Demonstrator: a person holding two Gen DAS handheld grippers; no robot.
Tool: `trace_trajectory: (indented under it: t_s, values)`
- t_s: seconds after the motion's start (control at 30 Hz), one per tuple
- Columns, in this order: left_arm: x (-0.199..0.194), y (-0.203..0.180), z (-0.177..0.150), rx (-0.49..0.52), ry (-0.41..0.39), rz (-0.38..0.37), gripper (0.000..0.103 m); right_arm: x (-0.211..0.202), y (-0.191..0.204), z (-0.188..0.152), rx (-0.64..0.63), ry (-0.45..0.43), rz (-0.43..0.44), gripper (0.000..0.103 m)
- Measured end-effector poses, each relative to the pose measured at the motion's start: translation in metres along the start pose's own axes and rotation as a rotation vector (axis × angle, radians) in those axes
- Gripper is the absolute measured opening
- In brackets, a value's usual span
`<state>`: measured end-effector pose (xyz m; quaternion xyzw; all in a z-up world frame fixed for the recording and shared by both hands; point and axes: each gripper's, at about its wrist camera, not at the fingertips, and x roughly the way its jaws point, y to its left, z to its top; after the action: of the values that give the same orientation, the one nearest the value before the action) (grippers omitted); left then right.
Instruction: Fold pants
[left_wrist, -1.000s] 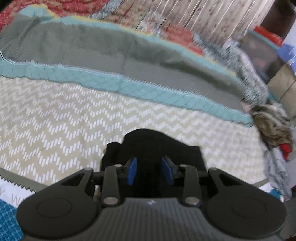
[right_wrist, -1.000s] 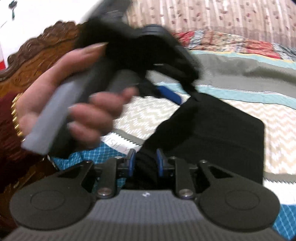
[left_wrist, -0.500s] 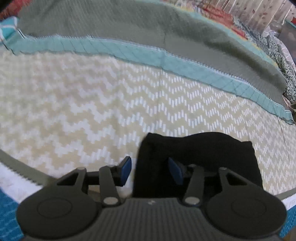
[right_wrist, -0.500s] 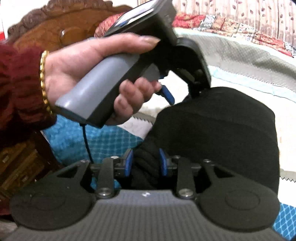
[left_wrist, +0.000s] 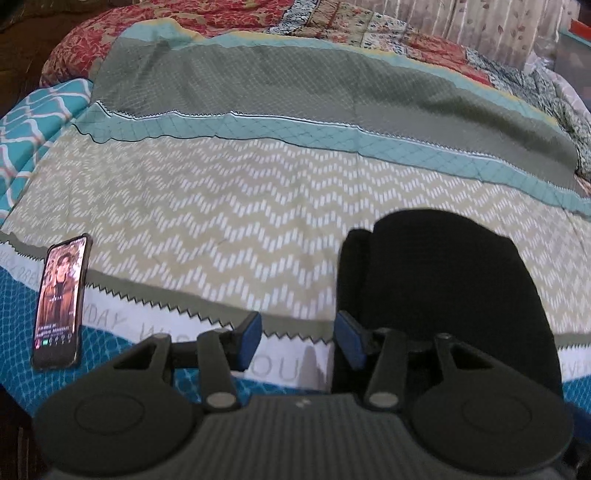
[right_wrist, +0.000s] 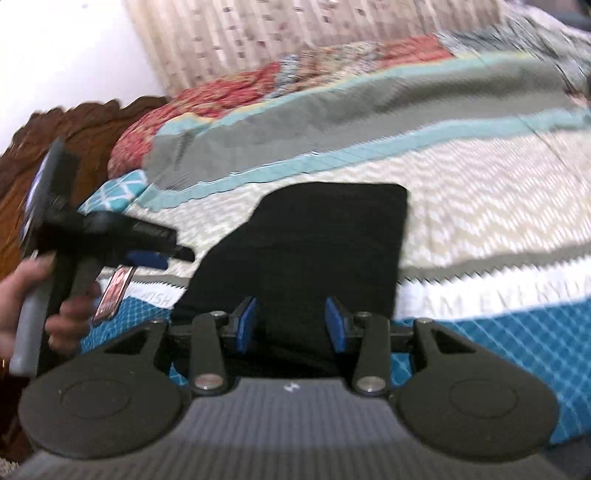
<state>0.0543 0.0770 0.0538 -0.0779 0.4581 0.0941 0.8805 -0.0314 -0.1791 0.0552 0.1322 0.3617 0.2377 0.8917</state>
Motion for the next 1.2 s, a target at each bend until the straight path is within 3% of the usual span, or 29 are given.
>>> trace_trajectory:
  t_s: [0.4,0.63,0.77,0.9,1.2]
  values:
    - [-0.004,-0.009,-0.011,0.033,-0.006,0.009,0.05,-0.006,-0.003,-0.003,0.037,0.013,-0.019,0.045]
    - [-0.008,-0.009,-0.014,0.028,-0.013,-0.001,0.058,-0.003,-0.003,-0.003,0.047,0.022,-0.024,0.05]
    - [-0.011,-0.011,-0.017,0.032,-0.017,-0.008,0.063,-0.003,-0.004,-0.002,0.048,0.022,-0.032,0.054]
    - [-0.015,-0.012,-0.018,0.022,-0.019,-0.014,0.075,-0.003,-0.003,-0.002,0.041,0.021,-0.044,0.061]
    - [-0.035,-0.013,-0.046,-0.027,-0.015,-0.048,0.08,-0.007,0.0,-0.001,0.022,0.013,-0.047,0.074]
